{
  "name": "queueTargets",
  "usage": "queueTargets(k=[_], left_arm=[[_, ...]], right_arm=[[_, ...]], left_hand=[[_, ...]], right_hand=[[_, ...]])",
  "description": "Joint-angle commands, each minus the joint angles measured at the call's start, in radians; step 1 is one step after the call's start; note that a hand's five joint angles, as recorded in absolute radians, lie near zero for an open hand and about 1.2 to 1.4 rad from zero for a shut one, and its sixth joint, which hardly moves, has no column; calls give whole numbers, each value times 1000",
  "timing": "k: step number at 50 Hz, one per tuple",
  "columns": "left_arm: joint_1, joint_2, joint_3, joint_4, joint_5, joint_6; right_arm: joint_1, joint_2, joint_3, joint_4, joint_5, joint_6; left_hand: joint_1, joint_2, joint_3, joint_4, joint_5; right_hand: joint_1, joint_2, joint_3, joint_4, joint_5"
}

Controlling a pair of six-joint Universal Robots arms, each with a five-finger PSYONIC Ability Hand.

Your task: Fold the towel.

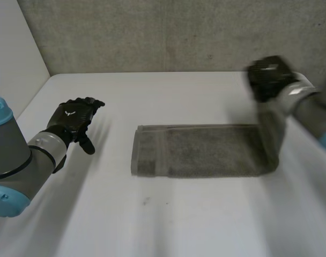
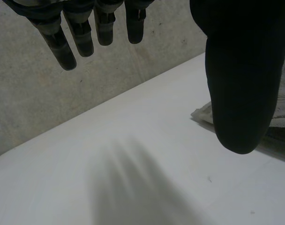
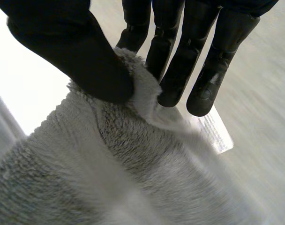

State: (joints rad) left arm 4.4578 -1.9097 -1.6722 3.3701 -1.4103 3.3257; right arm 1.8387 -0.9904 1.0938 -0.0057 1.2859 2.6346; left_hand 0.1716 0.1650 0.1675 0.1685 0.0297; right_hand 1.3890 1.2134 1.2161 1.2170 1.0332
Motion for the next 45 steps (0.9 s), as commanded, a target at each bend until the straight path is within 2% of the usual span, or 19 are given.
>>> queueTargets(k=[1,4,10,11,12,13,14,18,20,21,23,30,34,38,39,41,42,44,45], left_arm=[[0,-2,0,0,1,0],[0,-3,-1,0,1,0],[-2,-6,-11,2,2,2],[-2,-6,-12,2,2,2],[-2,-6,-12,2,2,2],[-2,-8,-14,2,2,2],[-3,-8,-14,2,2,2],[-5,-6,-14,2,2,2],[-5,-6,-14,2,2,2],[-5,-6,-14,2,2,2],[-5,-6,-14,2,2,2],[-9,-3,-14,2,2,2],[-23,-3,-14,2,2,2],[-29,-5,-14,2,2,2],[-29,-5,-14,2,2,2],[-32,-5,-14,2,2,2],[-37,-5,-14,2,1,2],[-38,-5,-15,2,1,2],[-38,-3,-15,2,-1,2]], right_arm=[[342,156,-72,-23,4,-7],[428,231,-86,-23,1,-10],[494,294,-74,-17,6,-24],[497,294,-72,-13,13,-30],[493,279,-60,-11,25,-28],[493,279,-60,-11,26,-28],[487,251,-45,-8,33,-18],[455,134,29,-17,39,31],[349,25,118,-33,36,108],[349,24,118,-33,36,108],[257,-57,204,-36,32,171],[101,-120,403,-43,24,193],[2,-125,536,-71,-32,159],[-64,-105,621,-140,-102,127],[-64,-105,621,-140,-102,127],[-73,-56,621,-186,-103,114],[-73,-56,621,-186,-103,114],[-73,-30,592,-194,-93,105],[-73,-30,592,-194,-93,105]], left_hand=[[3,10,7,6,-30],[3,10,7,6,-30],[3,10,7,6,-30],[3,10,7,6,-30],[3,10,7,6,-30],[3,10,7,6,-30],[3,10,7,6,-30],[3,10,7,6,-30],[3,10,7,6,-30],[3,10,7,6,-30],[3,10,7,6,-30],[3,10,7,6,-30],[3,10,7,6,-30],[3,10,7,6,-30],[3,10,7,6,-30],[3,10,7,6,-30],[3,10,7,6,-30],[3,10,7,6,-30],[3,10,7,6,-30]], right_hand=[[7,183,180,179,189],[7,183,180,179,189],[7,183,180,179,189],[-265,-89,-92,-93,-84],[-1076,-900,-903,-904,-894],[-1084,-908,-911,-912,-902],[-1214,-1039,-1042,-1042,-1033],[-1214,-1039,-1042,-1042,-1033],[-1214,-1039,-1042,-1042,-1033],[-1214,-1039,-1042,-1042,-1033],[-1214,-1039,-1042,-1042,-1033],[-1214,-1039,-1042,-1042,-1033],[-1214,-1039,-1042,-1042,-1033],[-833,-657,-660,-661,-651],[-831,-656,-658,-659,-650],[-537,-361,-364,-365,-355],[-535,-359,-362,-363,-354],[5,180,177,177,186],[7,183,180,179,189]])
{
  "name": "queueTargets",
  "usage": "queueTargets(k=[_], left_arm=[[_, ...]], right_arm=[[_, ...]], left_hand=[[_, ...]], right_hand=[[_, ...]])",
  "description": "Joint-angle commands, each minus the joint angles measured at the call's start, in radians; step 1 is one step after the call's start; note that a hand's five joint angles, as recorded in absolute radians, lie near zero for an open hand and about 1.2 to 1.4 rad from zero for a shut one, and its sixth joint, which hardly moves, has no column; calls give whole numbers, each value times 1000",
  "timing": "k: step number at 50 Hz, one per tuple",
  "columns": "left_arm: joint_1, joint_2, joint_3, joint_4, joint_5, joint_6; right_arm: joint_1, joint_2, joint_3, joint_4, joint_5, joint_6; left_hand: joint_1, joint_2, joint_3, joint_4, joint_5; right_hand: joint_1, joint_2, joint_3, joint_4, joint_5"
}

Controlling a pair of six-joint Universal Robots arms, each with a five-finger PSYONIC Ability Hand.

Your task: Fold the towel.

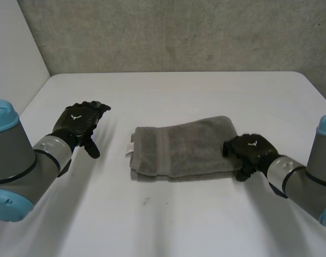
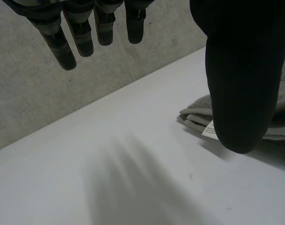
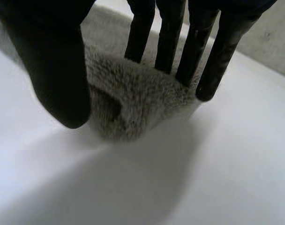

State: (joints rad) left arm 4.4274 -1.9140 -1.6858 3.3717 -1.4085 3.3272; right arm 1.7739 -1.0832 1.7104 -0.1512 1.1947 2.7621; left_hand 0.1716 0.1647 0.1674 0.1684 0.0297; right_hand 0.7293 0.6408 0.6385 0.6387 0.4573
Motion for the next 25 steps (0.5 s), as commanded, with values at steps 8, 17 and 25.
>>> queueTargets(k=[8,17,25], left_arm=[[-22,29,-3,0,-26,0],[-25,63,-3,-2,-29,-2],[-23,66,1,-5,-29,-2]], right_arm=[[60,3,-182,-47,54,-6],[383,127,-472,67,65,-1],[558,290,-594,147,48,-53]], left_hand=[[3,10,7,6,-30],[3,10,7,6,-30],[3,10,7,6,-30]], right_hand=[[667,755,758,758,764],[667,755,758,758,764],[667,755,758,758,764]])
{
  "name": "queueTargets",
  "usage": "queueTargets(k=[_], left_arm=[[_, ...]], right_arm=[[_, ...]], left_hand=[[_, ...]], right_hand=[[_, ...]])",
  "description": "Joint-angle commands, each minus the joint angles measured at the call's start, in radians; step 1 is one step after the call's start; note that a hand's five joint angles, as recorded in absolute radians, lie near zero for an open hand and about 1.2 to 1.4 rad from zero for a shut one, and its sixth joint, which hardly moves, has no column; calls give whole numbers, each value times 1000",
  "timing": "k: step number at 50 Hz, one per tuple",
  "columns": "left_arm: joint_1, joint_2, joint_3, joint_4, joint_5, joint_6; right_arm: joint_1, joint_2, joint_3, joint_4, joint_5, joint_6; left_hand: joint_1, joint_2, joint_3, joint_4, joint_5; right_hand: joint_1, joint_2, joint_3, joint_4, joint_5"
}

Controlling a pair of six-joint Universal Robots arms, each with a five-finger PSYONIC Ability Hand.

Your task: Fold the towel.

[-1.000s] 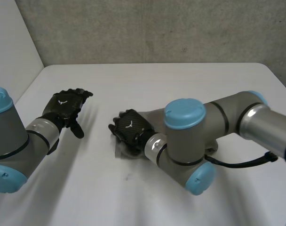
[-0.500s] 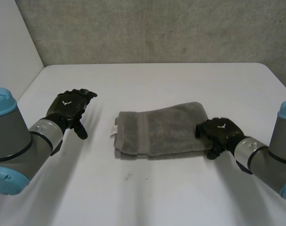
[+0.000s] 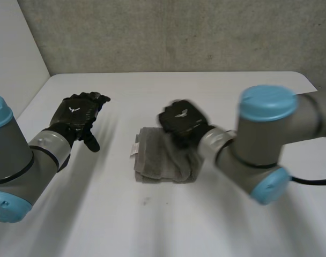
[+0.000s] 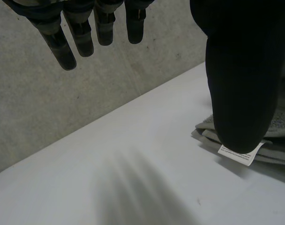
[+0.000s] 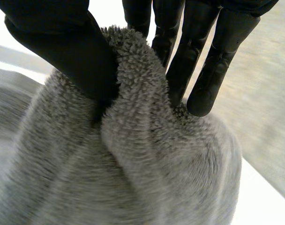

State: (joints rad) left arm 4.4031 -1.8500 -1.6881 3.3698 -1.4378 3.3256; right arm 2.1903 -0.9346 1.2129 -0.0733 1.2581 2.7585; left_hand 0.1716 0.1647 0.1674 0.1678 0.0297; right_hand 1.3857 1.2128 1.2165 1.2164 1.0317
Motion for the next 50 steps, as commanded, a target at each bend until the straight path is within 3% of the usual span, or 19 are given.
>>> queueTargets(k=[1,5,6,7,8,12,17,24,28,38,50], left_arm=[[1,2,4,-3,0,0],[-8,3,21,-3,-1,0],[-8,3,21,-3,-1,0],[-13,6,28,-3,-1,-1],[-19,8,45,-1,-1,-1],[-40,8,94,-9,-3,-15],[-96,-8,183,-26,-18,-86],[-229,-119,329,-114,-29,-214],[-275,-195,377,-161,-44,-244],[-286,-356,375,-231,-246,-238],[-283,-357,294,-222,-253,-204]], right_arm=[[141,142,-96,69,-16,-50],[154,142,-93,73,12,-92],[149,120,-82,72,20,-80],[149,120,-82,72,20,-80],[149,81,-64,72,32,-53],[109,-15,-3,61,53,53],[-56,-186,149,43,60,280],[-167,-228,215,52,61,418],[-187,-201,208,52,55,446],[-172,-31,91,104,55,441],[-99,138,-41,155,72,365]], left_hand=[[3,10,7,7,-30],[3,10,7,7,-30],[3,10,7,7,-30],[3,10,7,7,-30],[3,10,7,7,-30],[3,10,7,7,-30],[10,17,14,13,-23],[15,22,20,19,-17],[21,28,26,25,-11],[13,20,17,16,-20],[3,10,7,7,-30]], right_hand=[[11,184,180,180,190],[-81,92,88,88,98],[-733,-560,-564,-564,-554],[-740,-567,-571,-571,-560],[-1211,-1038,-1042,-1042,-1032],[-1211,-1038,-1042,-1042,-1032],[-1211,-1038,-1042,-1042,-1032],[-1211,-1038,-1042,-1042,-1032],[-1211,-1038,-1042,-1042,-1032],[-1211,-1038,-1042,-1042,-1032],[-1211,-1038,-1042,-1042,-1032]])
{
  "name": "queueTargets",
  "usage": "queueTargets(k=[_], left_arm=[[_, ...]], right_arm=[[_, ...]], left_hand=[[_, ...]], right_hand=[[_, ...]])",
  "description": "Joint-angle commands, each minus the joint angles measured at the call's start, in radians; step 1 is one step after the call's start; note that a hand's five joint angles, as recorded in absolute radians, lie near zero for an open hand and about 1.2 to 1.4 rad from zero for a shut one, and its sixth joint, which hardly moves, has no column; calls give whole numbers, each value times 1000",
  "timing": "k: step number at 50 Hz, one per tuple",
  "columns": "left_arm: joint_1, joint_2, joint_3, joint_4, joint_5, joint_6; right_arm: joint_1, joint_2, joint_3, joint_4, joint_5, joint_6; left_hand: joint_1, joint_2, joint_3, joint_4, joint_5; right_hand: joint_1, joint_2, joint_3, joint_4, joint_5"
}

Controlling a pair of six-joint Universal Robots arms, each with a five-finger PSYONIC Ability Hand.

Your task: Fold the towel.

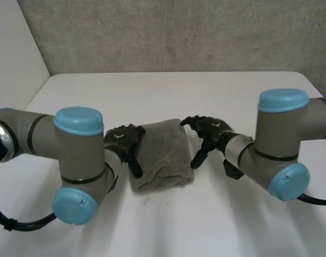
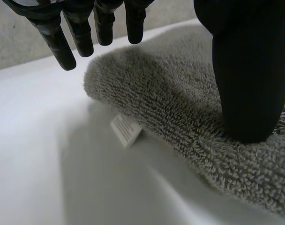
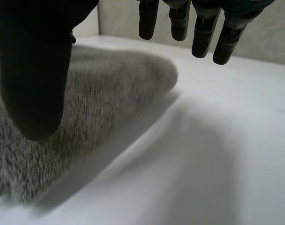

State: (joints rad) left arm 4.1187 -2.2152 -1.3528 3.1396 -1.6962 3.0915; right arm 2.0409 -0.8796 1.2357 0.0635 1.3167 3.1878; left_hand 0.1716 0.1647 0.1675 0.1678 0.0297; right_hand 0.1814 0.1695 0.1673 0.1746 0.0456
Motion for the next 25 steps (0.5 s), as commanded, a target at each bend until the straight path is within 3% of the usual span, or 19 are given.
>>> queueTargets(k=[1,8,13,20,25], left_arm=[[2,14,-42,8,6,44],[2,100,-25,8,9,84],[9,216,4,0,9,93],[139,432,55,-18,9,91],[184,549,50,-44,18,84]], right_arm=[[50,86,-70,18,24,-87],[48,-1,-59,19,38,-123],[35,-204,-9,-7,53,-121],[-51,-421,51,-70,163,-129],[-106,-545,77,-68,210,-132]], left_hand=[[3,10,7,7,-30],[3,10,7,7,-30],[3,10,7,7,-30],[4,11,8,8,-29],[4,11,8,8,-29]], right_hand=[[-7,5,7,0,-46],[-7,5,7,0,-46],[-7,5,7,0,-46],[-7,5,7,0,-46],[-7,5,7,0,-46]])
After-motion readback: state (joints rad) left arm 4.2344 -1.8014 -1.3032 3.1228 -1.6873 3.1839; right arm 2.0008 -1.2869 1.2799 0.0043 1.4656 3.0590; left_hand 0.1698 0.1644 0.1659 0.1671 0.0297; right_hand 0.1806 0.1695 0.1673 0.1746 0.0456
